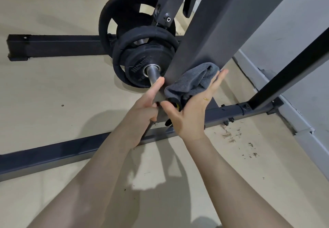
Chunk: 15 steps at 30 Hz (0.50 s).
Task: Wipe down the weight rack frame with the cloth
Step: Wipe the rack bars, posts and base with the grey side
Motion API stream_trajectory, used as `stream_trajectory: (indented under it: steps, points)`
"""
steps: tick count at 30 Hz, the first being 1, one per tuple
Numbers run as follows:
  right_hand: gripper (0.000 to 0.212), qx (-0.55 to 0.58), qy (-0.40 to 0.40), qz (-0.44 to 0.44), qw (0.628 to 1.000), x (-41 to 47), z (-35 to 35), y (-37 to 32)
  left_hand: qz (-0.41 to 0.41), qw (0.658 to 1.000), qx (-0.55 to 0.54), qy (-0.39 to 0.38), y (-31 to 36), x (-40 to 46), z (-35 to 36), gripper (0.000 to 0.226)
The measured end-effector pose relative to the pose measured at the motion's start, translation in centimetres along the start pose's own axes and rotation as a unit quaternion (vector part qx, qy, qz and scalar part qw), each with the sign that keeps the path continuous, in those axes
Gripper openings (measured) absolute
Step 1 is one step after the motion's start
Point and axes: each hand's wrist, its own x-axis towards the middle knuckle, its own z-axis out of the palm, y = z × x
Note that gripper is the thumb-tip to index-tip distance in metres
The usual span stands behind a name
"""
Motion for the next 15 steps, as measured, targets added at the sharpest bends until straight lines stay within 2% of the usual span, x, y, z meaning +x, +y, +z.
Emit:
stream_trajectory:
  steps: [2, 5, 9, 11, 15]
  points:
    - [0.11, -0.02, 0.046, -0.028, 0.998, 0.3, 0.7, -1.2, 0.0, 1.0, 0.016, 0.009, -0.1, 0.1, 0.2, 0.087]
    - [0.076, -0.138, 0.107, -0.129, 0.976, 1.0, 2.5, 0.0, 0.003, 1.0, 0.022, 0.011, 0.4, -0.2, 0.3, 0.087]
    - [0.065, -0.287, 0.059, -0.238, 0.926, 0.0, 2.7, 4.5, -0.002, 1.0, -0.018, 0.015, 1.2, -0.9, 0.0, 0.096]
    - [0.059, -0.307, 0.029, -0.257, 0.916, -0.7, 2.3, 5.1, -0.01, 0.999, -0.024, 0.029, 1.3, -1.4, 0.2, 0.094]
    - [0.053, -0.306, 0.026, -0.248, 0.919, 0.8, 1.8, 2.0, -0.006, 0.992, -0.11, 0.064, 0.4, -2.0, 1.0, 0.067]
